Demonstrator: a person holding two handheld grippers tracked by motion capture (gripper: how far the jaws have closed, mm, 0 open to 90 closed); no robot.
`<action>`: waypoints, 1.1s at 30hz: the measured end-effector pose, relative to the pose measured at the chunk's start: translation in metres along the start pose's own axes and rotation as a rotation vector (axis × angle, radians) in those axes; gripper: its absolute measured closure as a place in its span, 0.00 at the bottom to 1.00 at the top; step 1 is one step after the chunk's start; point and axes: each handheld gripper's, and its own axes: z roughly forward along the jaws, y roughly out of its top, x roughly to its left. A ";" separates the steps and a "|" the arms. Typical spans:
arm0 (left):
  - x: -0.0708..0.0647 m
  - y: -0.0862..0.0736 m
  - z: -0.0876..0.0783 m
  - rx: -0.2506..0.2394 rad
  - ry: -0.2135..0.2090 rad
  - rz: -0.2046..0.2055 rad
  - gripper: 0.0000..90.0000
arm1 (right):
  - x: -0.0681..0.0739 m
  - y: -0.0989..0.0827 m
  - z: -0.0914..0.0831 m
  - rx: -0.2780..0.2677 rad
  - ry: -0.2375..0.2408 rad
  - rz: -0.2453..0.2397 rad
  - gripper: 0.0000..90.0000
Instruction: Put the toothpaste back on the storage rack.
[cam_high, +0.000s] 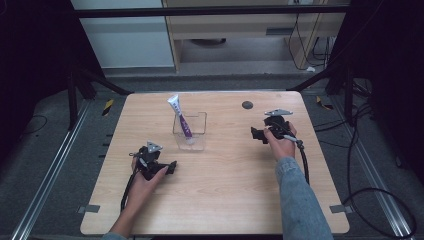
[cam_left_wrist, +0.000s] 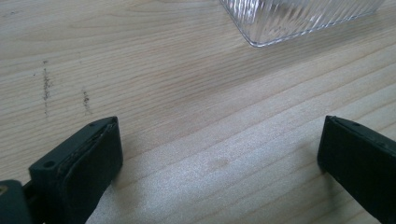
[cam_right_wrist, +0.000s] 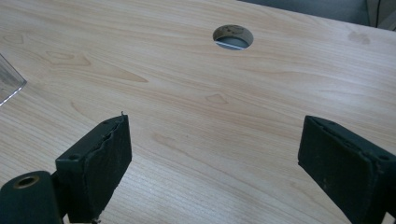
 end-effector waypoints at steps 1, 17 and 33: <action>0.000 0.000 0.000 0.000 0.000 0.000 0.00 | 0.000 -0.001 0.002 -0.004 0.003 0.003 0.12; 0.000 0.000 0.000 0.000 0.000 0.000 0.00 | -0.003 -0.010 0.021 0.036 0.035 0.030 0.13; 0.000 0.000 0.000 0.000 0.000 -0.001 0.00 | -0.005 -0.017 0.032 0.053 0.039 0.052 0.13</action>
